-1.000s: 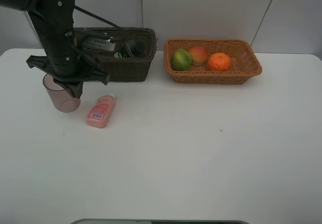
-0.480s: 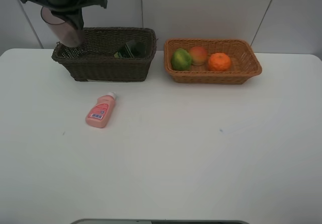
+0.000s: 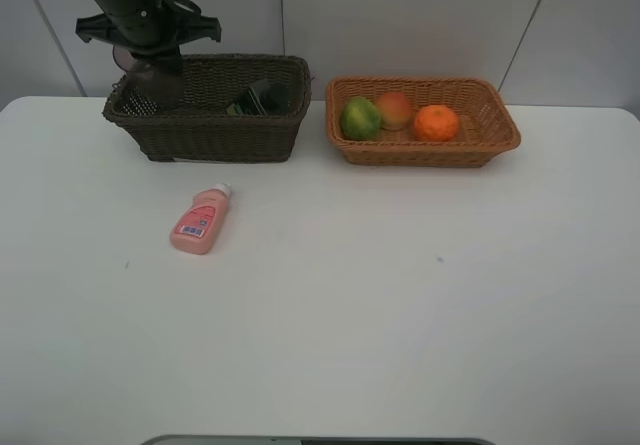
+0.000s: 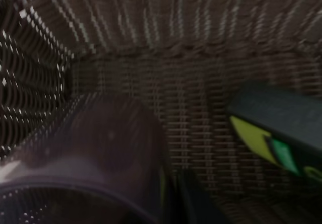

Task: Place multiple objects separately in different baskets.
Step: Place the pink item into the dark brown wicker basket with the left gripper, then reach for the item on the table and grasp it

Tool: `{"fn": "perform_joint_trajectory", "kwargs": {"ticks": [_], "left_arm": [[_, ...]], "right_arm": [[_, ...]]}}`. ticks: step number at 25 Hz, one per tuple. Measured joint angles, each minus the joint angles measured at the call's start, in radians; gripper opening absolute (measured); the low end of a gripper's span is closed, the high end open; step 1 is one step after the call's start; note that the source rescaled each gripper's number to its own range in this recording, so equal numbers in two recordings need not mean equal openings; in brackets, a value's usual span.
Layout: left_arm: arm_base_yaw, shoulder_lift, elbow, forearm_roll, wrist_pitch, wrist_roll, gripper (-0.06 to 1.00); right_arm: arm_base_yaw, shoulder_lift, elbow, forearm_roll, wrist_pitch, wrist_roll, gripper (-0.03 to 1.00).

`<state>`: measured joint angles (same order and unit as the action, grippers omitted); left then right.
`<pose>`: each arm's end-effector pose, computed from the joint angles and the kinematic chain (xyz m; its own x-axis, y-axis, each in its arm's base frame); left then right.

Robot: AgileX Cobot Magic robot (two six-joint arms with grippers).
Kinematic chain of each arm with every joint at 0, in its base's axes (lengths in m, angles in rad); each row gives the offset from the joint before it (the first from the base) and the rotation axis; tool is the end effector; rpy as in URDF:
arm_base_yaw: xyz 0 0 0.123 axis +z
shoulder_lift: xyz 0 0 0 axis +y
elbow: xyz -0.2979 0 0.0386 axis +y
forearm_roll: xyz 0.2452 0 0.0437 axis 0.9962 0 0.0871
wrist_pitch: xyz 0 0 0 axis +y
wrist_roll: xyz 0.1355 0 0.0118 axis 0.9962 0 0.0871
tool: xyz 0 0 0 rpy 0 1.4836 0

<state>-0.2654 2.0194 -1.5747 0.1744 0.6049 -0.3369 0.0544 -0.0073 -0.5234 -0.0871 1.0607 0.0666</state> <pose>0.4689 -0.1135 0.1981 -0.8128 0.0232 -0.5821 0.0511 0.9982 -0.0317 0.0143 -0.0096 0.2633 -0.4259 0.0008 -0.9048 0.0246 0.9996 -0.0107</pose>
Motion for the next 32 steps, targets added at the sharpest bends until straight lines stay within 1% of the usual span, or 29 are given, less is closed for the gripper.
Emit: {"fn": "perform_joint_trajectory", "kwargs": {"ticks": [5, 8, 12, 14, 15, 17, 22, 23, 24, 25, 27, 29, 32], "left_arm": [[0.025, 0.068, 0.000, -0.048, -0.017, 0.024, 0.00], [0.036, 0.090, 0.000, -0.072, -0.026, 0.059, 0.00], [0.038, 0.093, 0.000, -0.080, -0.032, 0.104, 0.01], [0.038, 0.093, 0.000, -0.082, -0.033, 0.110, 0.03], [0.038, 0.093, 0.000, -0.083, -0.034, 0.112, 0.07], [0.038, 0.093, 0.000, -0.086, -0.034, 0.116, 0.20], [0.038, 0.093, 0.000, -0.094, -0.035, 0.121, 0.75], [0.038, 0.093, 0.000, -0.094, -0.035, 0.123, 0.84], [0.038, 0.093, 0.000, -0.094, -0.035, 0.123, 0.89], [0.038, 0.088, 0.000, -0.095, -0.035, 0.123, 0.92], [0.038, 0.074, 0.000, -0.097, -0.034, 0.123, 0.95], [0.038, 0.048, 0.000, -0.101, -0.031, 0.124, 0.95], [0.038, 0.003, 0.000, -0.101, 0.003, 0.127, 0.96]], "right_arm": [[0.000, 0.000, 0.000, 0.000, 0.000, 0.000, 0.63], [0.000, 0.000, 0.000, 0.000, 0.000, 0.000, 0.63], [0.000, 0.000, 0.000, 0.000, 0.000, 0.000, 0.63], [0.000, 0.000, 0.000, 0.000, 0.000, 0.000, 0.63], [0.000, 0.000, 0.000, 0.000, 0.000, 0.000, 0.63], [0.000, 0.000, 0.000, 0.000, 0.000, 0.000, 0.63], [0.000, 0.000, 0.000, 0.000, 0.000, 0.000, 0.63], [0.000, 0.000, 0.000, 0.000, 0.000, 0.000, 0.63], [0.000, 0.000, 0.000, 0.000, 0.000, 0.000, 0.63], [0.000, 0.000, 0.000, 0.000, 0.000, 0.000, 0.63], [0.000, 0.000, 0.000, 0.000, 0.000, 0.000, 0.63], [0.000, 0.000, 0.000, 0.000, 0.000, 0.000, 0.63], [0.000, 0.000, 0.000, 0.000, 0.000, 0.000, 0.63]]}}
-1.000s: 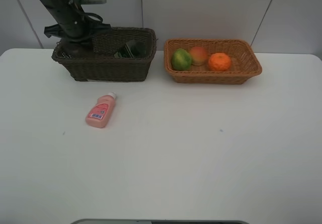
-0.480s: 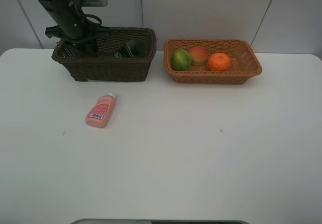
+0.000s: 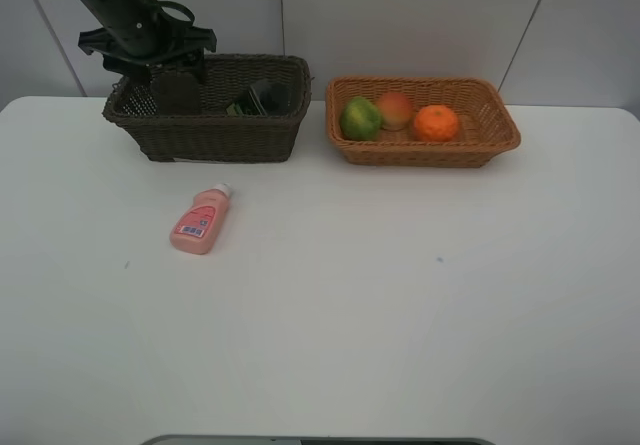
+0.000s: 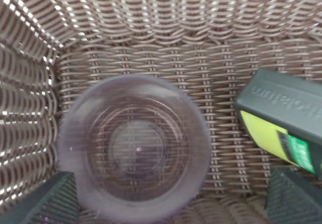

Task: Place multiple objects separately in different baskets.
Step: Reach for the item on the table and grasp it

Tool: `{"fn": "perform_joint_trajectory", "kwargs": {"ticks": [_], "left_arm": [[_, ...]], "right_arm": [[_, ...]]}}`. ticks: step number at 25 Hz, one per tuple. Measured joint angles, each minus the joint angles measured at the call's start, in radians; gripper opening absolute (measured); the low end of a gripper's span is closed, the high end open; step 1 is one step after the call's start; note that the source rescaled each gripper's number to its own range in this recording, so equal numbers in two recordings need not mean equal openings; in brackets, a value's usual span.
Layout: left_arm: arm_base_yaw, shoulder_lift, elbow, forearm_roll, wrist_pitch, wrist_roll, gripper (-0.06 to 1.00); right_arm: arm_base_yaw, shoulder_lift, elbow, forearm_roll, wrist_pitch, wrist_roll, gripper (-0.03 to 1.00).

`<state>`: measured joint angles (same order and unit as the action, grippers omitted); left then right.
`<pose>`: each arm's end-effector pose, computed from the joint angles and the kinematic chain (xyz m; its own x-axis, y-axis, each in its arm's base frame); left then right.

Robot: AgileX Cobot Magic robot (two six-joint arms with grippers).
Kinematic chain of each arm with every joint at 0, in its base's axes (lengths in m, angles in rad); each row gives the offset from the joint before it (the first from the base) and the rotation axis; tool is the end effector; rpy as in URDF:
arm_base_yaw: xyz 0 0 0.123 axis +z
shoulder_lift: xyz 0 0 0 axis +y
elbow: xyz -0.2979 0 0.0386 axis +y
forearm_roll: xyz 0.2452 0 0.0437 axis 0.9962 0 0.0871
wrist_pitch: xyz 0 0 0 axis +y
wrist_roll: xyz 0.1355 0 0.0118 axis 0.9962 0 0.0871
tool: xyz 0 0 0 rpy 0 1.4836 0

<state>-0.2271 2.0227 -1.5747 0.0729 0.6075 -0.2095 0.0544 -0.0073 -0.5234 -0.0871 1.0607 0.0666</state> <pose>0.4708 -0.1030 0.1954 -0.8232 0.0374 -0.5665 0.0802 0.9955 -0.0508 0.0143 -0.0096 0.2633 -0.4259 0.0008 -0.9048 0.0246 0.9996 -0.0107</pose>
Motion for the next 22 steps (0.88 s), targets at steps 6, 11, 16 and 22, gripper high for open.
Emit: {"fn": "perform_joint_trajectory", "kwargs": {"ticks": [6, 11, 16, 22], "left_arm": [[-0.017, -0.106, 0.004, 0.000, 0.111, 0.008, 0.96], [-0.061, -0.202, 0.071, 0.000, 0.149, 0.018, 0.96], [-0.114, -0.318, 0.243, -0.004, 0.148, 0.028, 0.96], [-0.179, -0.419, 0.480, -0.004, 0.124, 0.026, 0.96]], "right_arm": [[0.000, 0.000, 0.000, 0.000, 0.000, 0.000, 0.63], [0.000, 0.000, 0.000, 0.000, 0.000, 0.000, 0.63], [0.000, 0.000, 0.000, 0.000, 0.000, 0.000, 0.63], [0.000, 0.000, 0.000, 0.000, 0.000, 0.000, 0.63]]}}
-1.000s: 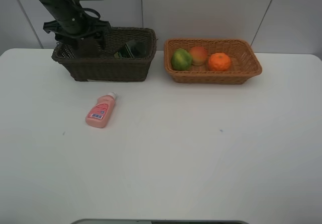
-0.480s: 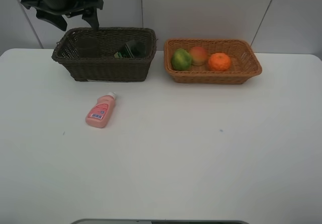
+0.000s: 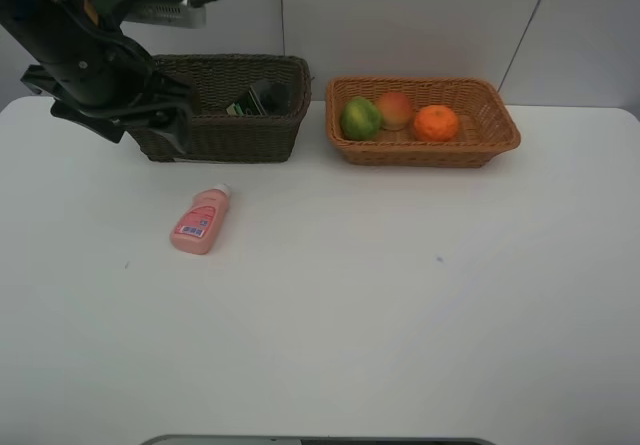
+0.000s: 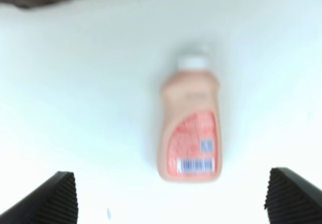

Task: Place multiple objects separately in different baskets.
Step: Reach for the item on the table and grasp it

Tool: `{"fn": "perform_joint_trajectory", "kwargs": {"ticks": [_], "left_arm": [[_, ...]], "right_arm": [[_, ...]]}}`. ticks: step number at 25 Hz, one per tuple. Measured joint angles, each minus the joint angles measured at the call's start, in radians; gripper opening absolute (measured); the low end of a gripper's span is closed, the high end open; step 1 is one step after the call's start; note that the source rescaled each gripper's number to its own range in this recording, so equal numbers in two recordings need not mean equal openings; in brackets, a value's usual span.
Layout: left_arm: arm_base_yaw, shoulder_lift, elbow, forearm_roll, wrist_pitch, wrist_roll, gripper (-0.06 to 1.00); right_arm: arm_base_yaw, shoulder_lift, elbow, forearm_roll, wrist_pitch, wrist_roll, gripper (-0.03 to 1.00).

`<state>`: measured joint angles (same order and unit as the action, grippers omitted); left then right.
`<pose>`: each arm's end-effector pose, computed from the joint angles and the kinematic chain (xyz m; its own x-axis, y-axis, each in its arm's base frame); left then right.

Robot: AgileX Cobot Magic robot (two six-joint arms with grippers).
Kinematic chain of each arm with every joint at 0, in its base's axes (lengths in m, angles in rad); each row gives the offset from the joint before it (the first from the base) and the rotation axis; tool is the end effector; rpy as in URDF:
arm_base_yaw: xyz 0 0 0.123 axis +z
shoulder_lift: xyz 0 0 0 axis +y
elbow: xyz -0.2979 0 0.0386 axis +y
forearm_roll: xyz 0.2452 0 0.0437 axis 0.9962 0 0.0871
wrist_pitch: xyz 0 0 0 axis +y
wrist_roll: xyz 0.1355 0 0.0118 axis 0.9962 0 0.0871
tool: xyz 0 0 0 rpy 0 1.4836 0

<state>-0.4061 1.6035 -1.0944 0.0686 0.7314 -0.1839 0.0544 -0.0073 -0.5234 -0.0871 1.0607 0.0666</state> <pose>0.3138 -0.1282 0.2140 -0.8819 0.2352 -0.4085 0.2630 0.9647 -0.0124 0.0143 -0.0096 0.2633 -0.4259 0.0008 -0.9048 0.0246 0.9996 -0.0107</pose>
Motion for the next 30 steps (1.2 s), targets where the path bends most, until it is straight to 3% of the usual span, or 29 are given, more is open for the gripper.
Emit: {"fn": "perform_joint_trajectory", "kwargs": {"ticks": [8, 21, 30], "left_arm": [[-0.071, 0.020, 0.094, 0.000, -0.058, -0.003, 0.96], [-0.072, 0.192, 0.096, -0.010, -0.221, -0.028, 0.96], [-0.069, 0.283, 0.096, 0.012, -0.247, -0.029, 0.96]], "right_arm": [[0.000, 0.000, 0.000, 0.000, 0.000, 0.000, 0.63], [0.000, 0.000, 0.000, 0.000, 0.000, 0.000, 0.63], [0.000, 0.000, 0.000, 0.000, 0.000, 0.000, 0.63]]}}
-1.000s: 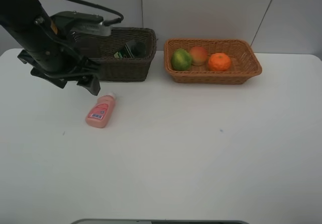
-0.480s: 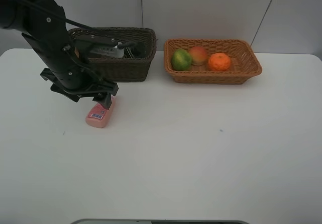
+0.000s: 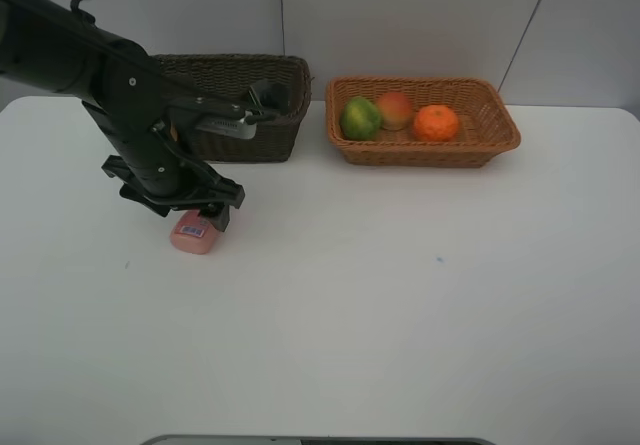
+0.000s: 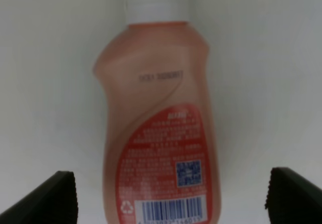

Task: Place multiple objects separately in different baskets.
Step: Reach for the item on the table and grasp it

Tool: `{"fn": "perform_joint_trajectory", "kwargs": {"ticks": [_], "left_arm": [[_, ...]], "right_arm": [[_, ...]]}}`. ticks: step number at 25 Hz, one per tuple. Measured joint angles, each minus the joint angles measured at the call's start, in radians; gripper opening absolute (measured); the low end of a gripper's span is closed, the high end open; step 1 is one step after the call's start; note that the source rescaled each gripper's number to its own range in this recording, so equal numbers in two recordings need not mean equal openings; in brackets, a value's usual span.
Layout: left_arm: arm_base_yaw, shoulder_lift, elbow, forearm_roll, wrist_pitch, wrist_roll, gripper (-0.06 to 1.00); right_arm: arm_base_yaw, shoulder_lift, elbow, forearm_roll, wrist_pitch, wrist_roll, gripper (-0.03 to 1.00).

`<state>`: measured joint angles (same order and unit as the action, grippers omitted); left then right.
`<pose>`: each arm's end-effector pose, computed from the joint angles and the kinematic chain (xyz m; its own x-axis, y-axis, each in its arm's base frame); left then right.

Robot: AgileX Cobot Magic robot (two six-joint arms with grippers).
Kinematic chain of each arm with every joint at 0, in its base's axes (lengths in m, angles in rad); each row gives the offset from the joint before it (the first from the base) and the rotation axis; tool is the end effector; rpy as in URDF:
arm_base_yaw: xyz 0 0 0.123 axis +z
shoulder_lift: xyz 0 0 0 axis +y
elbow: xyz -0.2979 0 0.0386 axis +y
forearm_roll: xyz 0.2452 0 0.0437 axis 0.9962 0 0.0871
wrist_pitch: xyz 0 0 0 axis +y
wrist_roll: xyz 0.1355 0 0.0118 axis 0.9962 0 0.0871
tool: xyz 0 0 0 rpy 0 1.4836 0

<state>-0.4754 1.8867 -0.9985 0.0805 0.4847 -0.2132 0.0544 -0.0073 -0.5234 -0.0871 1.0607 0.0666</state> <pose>0.3190 -0.1585 0.1011 -0.9077 0.3083 -0.2848 0.3228 0.9465 -0.0044 0.0143 -0.0096 0.2633 -0.4259 0.0008 -0.9048 0.0246 0.9996 -0.0107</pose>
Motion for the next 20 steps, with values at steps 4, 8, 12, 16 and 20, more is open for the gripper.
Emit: {"fn": "perform_joint_trajectory", "kwargs": {"ticks": [4, 8, 12, 16, 20], "left_arm": [[0.000, 0.048, 0.000, 0.001, -0.015, 0.000, 0.96], [0.000, 0.067, 0.000, 0.003, -0.035, 0.019, 0.96], [0.001, 0.080, 0.000, 0.004, -0.050, 0.063, 0.96], [0.001, 0.099, 0.000, 0.004, -0.056, 0.069, 0.96], [0.001, 0.101, 0.000, 0.004, -0.066, 0.071, 0.94]], "right_arm": [[0.000, 0.000, 0.000, 0.000, 0.000, 0.000, 0.63], [0.000, 0.000, 0.000, 0.000, 0.000, 0.000, 0.63], [0.000, 0.000, 0.000, 0.000, 0.000, 0.000, 0.63], [0.000, 0.000, 0.000, 0.000, 0.000, 0.000, 0.63], [0.000, 0.000, 0.000, 0.000, 0.000, 0.000, 0.63]]}}
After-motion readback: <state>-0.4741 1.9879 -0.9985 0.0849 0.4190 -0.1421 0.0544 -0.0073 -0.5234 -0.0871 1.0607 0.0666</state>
